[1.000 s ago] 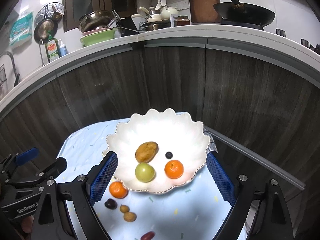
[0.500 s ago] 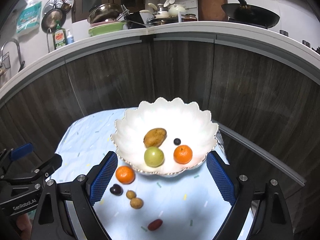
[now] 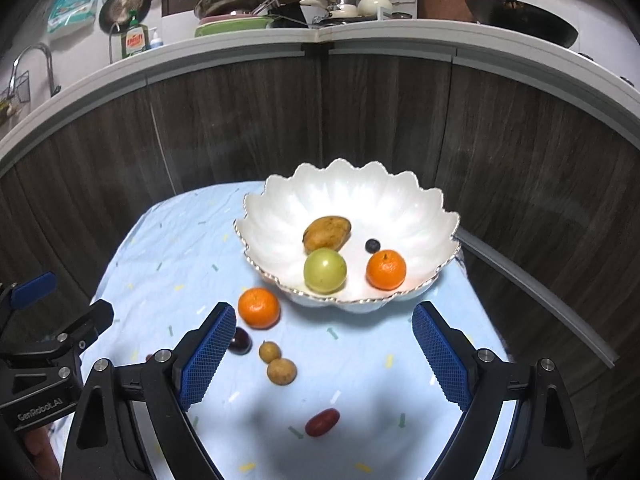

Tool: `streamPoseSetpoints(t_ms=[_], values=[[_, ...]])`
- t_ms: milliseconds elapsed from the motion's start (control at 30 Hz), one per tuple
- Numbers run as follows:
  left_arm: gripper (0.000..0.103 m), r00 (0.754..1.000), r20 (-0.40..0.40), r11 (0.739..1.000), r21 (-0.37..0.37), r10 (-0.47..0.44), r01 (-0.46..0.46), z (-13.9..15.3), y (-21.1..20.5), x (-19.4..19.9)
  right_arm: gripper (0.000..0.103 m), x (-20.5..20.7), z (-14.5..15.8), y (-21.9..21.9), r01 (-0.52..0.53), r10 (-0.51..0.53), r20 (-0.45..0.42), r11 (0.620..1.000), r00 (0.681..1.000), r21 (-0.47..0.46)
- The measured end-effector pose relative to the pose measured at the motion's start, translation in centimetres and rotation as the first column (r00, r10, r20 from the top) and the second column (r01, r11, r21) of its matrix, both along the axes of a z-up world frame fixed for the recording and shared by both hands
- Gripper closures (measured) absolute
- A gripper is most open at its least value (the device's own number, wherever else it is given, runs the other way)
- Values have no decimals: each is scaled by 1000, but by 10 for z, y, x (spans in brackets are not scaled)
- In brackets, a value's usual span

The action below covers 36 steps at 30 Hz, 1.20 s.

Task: Organize fruits
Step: 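Withdraw both grippers from the bowl toward the remaining fruits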

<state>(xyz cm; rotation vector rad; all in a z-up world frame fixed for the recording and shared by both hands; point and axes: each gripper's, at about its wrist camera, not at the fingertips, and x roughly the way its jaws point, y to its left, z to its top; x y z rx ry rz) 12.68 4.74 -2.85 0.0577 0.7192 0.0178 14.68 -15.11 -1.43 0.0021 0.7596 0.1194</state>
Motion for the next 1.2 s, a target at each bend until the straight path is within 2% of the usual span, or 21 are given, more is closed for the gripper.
streamPoseSetpoints(t_ms=[233, 500, 767, 967, 1200], values=[[12, 1000, -15, 1000, -16, 1, -2, -19, -1, -6, 14, -3, -20, 4, -22, 22, -25, 1000, 999, 2], [18, 1000, -15, 1000, -2, -1, 1, -37, -3, -7, 22, -2, -37, 10, -55, 55, -45, 999, 998, -2], [25, 999, -50, 1000, 6, 6, -5, -57, -1, 0, 26, 1, -53, 19, -99, 99, -61, 995, 993, -10], [28, 998, -69, 1000, 7, 9, -9, -68, -1, 5, 35, 7, -68, 22, -122, 120, -102, 993, 988, -5], [32, 995, -94, 1000, -5, 24, -25, -79, 3, 9, 37, 11, -81, 25, -135, 133, -129, 991, 983, -5]])
